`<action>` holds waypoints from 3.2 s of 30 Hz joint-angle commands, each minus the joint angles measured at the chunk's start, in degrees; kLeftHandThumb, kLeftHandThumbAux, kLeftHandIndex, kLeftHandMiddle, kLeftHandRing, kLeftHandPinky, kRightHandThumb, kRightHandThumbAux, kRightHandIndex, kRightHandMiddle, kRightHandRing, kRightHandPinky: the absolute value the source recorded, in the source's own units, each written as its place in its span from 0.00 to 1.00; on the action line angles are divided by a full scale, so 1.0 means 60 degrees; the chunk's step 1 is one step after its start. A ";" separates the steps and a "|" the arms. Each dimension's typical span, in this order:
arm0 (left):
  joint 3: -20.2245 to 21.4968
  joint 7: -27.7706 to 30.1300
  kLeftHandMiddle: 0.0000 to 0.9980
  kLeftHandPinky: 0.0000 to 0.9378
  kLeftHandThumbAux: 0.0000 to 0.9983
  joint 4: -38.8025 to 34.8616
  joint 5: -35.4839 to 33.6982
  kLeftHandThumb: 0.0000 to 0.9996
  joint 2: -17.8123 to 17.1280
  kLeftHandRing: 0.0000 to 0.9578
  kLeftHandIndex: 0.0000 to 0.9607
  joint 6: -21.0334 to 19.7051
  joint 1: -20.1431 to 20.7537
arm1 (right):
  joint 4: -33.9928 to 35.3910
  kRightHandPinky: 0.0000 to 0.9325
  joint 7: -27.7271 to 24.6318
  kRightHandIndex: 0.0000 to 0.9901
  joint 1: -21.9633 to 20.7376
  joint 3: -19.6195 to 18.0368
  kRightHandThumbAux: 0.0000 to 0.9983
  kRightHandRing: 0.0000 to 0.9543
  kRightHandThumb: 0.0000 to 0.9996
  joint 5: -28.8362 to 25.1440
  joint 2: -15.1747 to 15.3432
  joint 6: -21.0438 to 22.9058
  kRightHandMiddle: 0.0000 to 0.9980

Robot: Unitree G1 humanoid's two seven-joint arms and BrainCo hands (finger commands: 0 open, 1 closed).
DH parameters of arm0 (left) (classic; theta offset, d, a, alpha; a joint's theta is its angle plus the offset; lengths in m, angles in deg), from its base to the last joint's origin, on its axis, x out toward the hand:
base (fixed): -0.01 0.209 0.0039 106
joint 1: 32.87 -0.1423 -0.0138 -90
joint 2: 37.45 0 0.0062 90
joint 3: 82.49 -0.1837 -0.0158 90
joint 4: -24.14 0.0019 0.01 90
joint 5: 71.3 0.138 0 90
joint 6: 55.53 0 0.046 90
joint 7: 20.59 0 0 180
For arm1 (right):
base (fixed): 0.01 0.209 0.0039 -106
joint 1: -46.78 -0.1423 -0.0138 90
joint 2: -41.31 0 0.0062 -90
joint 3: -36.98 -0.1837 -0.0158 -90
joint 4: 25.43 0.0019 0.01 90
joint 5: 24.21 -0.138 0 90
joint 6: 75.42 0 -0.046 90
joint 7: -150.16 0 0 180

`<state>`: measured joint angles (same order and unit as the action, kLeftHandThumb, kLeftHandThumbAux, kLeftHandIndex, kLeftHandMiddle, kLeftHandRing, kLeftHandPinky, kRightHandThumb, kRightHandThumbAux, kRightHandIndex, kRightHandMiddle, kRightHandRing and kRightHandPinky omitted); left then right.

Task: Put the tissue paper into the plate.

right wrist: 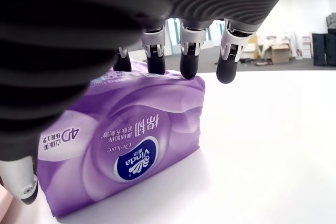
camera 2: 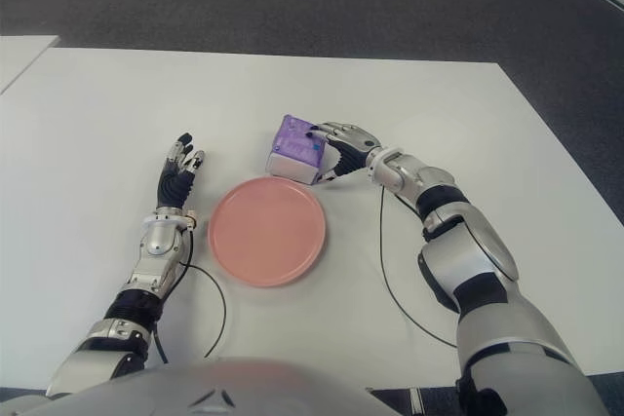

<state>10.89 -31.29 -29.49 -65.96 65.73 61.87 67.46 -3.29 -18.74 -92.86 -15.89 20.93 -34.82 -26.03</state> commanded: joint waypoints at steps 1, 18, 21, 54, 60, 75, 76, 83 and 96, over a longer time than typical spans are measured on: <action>-0.0070 0.0090 0.00 0.00 0.44 -0.0117 0.0052 0.00 -0.0016 0.00 0.00 -0.0259 -0.0080 | 0.0026 0.03 -0.0277 0.00 0.0420 0.0058 0.56 0.01 0.11 0.0111 0.0337 -0.0132 0.02; -0.0074 0.0127 0.00 0.00 0.44 -0.0149 0.0021 0.00 -0.0014 0.00 0.00 -0.0310 -0.0098 | -0.0104 0.03 0.0384 0.00 0.0426 0.0343 0.54 0.02 0.04 0.0509 0.0541 -0.0234 0.04; -0.0083 0.0153 0.00 0.00 0.44 -0.0171 0.0022 0.00 -0.0026 0.00 0.00 -0.0320 -0.0114 | -0.0120 0.03 0.0442 0.00 0.0410 0.0337 0.54 0.01 0.03 0.0485 0.0514 -0.0241 0.03; -0.0072 0.0154 0.00 0.00 0.44 0.0002 0.0040 0.00 -0.0041 0.00 0.00 -0.0280 -0.0037 | 0.1050 0.01 -0.0312 0.00 0.0869 -0.0106 0.59 0.00 0.03 0.0119 0.1704 -0.0653 0.02; -0.0041 0.0134 0.00 0.00 0.45 0.0008 0.0022 0.00 -0.0037 0.00 0.00 -0.0209 -0.0064 | 0.2037 0.00 -0.0804 0.00 0.1306 -0.0486 0.59 0.00 0.02 -0.0098 0.2332 -0.0749 0.02; -0.0001 0.0128 0.00 0.00 0.45 0.0039 -0.0001 0.00 -0.0063 0.00 0.00 -0.0257 -0.0043 | 0.4296 0.01 -0.1355 0.01 0.2589 -0.1799 0.59 0.00 0.00 -0.0098 0.3952 -0.0374 0.03; 0.0003 0.0133 0.00 0.00 0.45 0.0053 -0.0005 0.00 -0.0065 0.00 0.00 -0.0254 -0.0034 | 0.4346 0.01 -0.1377 0.01 0.2618 -0.1830 0.59 0.00 0.00 -0.0090 0.3946 -0.0337 0.03; -0.0032 0.0159 0.00 0.00 0.45 0.0108 0.0010 0.00 -0.0062 0.00 0.00 -0.0253 0.0016 | 0.4513 0.01 -0.1365 0.01 0.2817 -0.1957 0.60 0.00 0.02 -0.0014 0.3937 -0.0132 0.03; -0.0046 0.0154 0.00 0.00 0.45 0.0200 0.0041 0.00 -0.0091 0.00 0.00 -0.0240 0.0082 | 0.4777 0.03 -0.1255 0.01 0.2630 -0.2247 0.62 0.00 0.06 -0.0170 0.3594 0.0124 0.03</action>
<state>10.86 -30.52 -29.23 -66.14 65.44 60.67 67.54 24.49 -26.50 -76.77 -28.41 20.29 -11.97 -26.05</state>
